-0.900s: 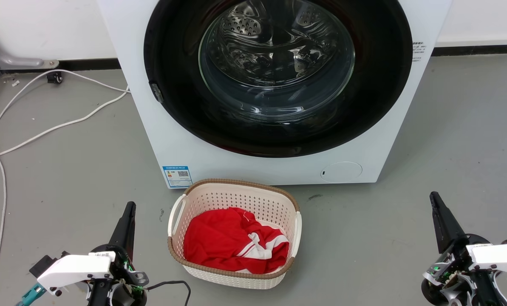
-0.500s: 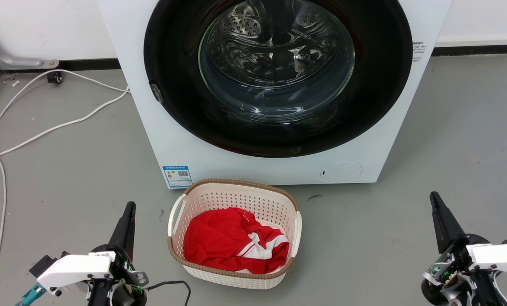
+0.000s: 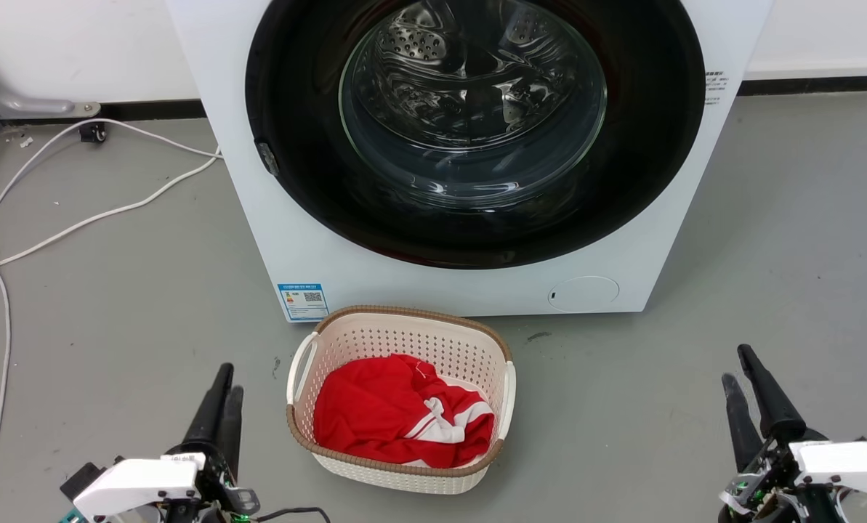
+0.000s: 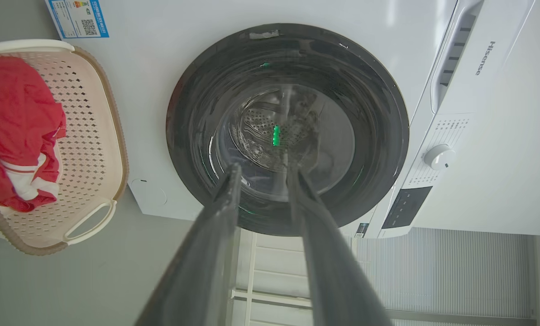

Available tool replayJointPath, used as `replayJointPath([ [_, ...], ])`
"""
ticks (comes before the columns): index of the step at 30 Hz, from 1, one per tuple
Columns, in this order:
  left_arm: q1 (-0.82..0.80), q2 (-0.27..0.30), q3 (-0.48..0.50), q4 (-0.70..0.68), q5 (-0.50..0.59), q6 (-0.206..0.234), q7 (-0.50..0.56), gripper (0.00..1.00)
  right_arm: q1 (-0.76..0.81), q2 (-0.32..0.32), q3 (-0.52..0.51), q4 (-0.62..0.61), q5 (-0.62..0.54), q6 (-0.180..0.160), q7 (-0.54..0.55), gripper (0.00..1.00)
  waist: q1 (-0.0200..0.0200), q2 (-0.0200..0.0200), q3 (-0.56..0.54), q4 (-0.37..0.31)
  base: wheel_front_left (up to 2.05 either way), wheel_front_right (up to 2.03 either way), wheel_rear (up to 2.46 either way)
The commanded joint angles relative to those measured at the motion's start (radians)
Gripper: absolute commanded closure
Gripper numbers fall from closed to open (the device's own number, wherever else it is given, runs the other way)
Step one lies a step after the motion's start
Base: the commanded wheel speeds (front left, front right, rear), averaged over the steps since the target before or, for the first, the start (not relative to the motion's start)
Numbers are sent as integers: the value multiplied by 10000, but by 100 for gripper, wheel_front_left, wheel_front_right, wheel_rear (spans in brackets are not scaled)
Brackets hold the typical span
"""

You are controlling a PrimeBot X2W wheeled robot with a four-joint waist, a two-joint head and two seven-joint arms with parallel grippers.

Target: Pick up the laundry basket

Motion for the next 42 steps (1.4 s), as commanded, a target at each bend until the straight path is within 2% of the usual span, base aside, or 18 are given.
replayJointPath([
  [1,-171,24,-23,-238,31,-3,-108,0,-178,-10,60,-191,-78,2,-93,0,0,0,3,2,0,0,0],
  [6,-119,27,2,-387,325,-5,-364,0,-162,-11,109,-285,-631,2,-350,0,0,0,12,5,0,0,0],
  [14,-112,31,152,-679,1836,-1,-741,0,-94,-12,170,-769,-2483,2,-727,0,0,0,36,10,0,0,0],
  [29,59,38,-235,-1399,4707,467,-1330,0,93,-15,672,-1511,-5912,2,-1316,0,0,0,74,17,0,0,0],
  [32,114,40,-394,-1527,5515,627,-1477,0,159,-16,807,-1617,-6883,2,-1471,0,0,0,75,24,0,0,0],
  [42,253,43,-628,-1686,7040,926,-1798,0,312,-17,973,-1624,-8547,3,-1787,0,0,0,61,34,0,0,0],
])
